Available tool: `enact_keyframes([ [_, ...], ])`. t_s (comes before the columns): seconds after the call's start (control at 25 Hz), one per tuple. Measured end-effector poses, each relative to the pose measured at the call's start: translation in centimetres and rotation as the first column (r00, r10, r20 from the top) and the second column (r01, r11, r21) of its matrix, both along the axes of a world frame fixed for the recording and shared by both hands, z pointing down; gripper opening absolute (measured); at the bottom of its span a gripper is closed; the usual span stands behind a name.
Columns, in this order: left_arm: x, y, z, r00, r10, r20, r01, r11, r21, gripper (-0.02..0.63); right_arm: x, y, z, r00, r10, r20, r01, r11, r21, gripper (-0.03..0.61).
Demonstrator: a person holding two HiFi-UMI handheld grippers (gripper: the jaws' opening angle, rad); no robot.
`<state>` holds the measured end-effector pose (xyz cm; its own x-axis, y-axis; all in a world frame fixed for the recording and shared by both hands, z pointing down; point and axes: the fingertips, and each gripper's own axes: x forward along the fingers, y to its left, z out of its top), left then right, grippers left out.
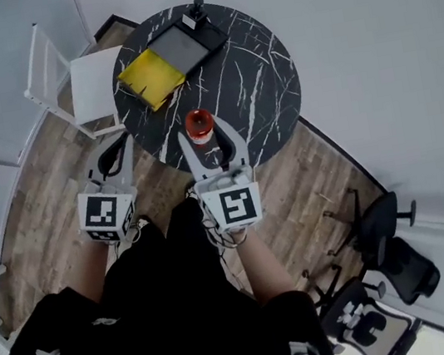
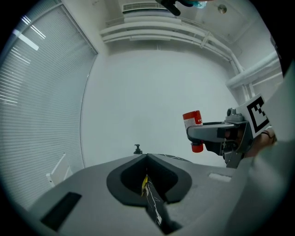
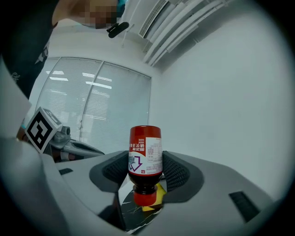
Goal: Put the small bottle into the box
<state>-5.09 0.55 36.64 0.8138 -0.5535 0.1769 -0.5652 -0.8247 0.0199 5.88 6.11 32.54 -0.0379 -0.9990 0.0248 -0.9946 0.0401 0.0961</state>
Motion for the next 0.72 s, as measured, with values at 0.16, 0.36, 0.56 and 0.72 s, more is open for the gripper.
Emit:
enact_keyframes([
  [0.16, 2.3, -2.2, 0.1, 0.997, -0.077, 0.027, 0.076, 0.997, 0.013, -0.001, 2.8, -2.9, 0.4, 0.996, -0.087, -0.006, 0.087, 0.996, -0.014, 0.213],
  [0.36, 5.7, -4.1, -0.1, 0.984, -0.176, 0.043, 0.175, 0.984, 0.011, 0.0, 6.2, -6.0, -0.5, 0.975, -0.217, -0.052, 0.216, 0.976, -0.025, 0.213],
  [0.56, 7.6, -5.2, 1.1, 0.96, -0.275, 0.053, 0.276, 0.961, -0.012, 0.0, 8.2, -8.1, 0.7, 0.931, -0.352, -0.097, 0.345, 0.935, -0.081, 0.213],
  [0.72, 7.6, -5.8, 2.6, 0.945, -0.318, 0.079, 0.322, 0.946, -0.047, 0.0, 8.8, -9.8, 3.3, 0.896, -0.43, -0.114, 0.41, 0.897, -0.162, 0.213],
])
